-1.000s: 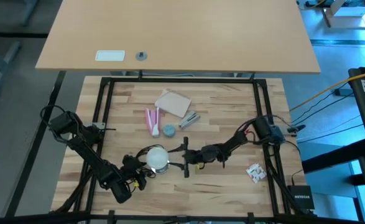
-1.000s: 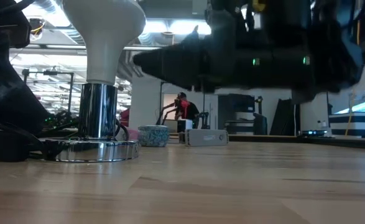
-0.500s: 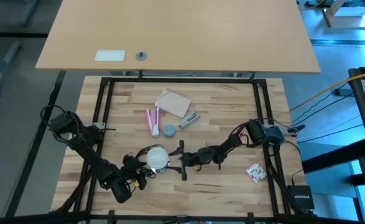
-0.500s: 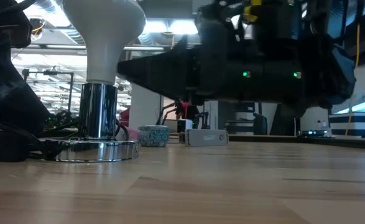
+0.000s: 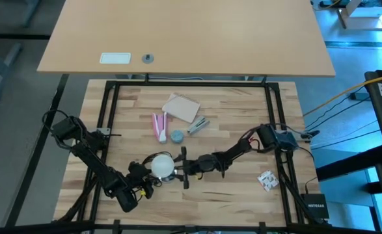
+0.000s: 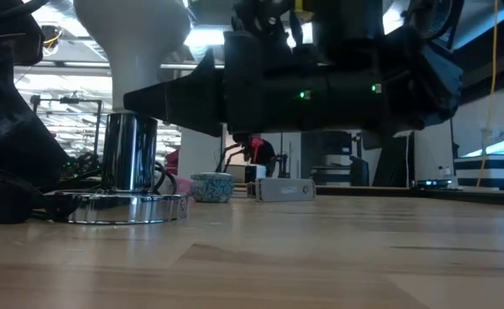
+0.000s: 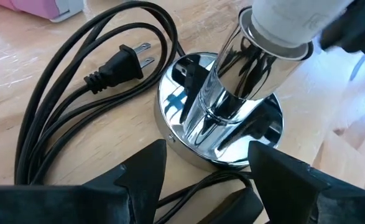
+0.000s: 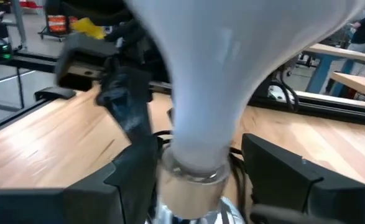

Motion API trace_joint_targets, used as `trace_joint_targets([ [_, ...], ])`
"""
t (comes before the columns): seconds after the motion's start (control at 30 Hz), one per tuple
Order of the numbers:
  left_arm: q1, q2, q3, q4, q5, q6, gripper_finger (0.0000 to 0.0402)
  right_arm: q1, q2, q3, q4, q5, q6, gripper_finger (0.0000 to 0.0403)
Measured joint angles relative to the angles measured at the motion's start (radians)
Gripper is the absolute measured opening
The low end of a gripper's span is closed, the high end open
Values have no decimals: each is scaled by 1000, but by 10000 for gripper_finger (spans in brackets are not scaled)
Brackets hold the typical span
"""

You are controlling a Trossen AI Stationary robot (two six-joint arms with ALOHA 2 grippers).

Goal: Screw lightbulb
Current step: Insert the lightbulb into the lamp

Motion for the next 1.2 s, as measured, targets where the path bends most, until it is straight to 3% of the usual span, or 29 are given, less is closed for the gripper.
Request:
trace_joint_targets([
  [0.63, 0, 0, 0, 0, 0, 2, 221, -13, 0, -1, 15, -70, 46, 239],
  [1.2, 0, 0, 0, 0, 0, 1, 221, -12, 0, -1, 30, -71, 41, 239],
])
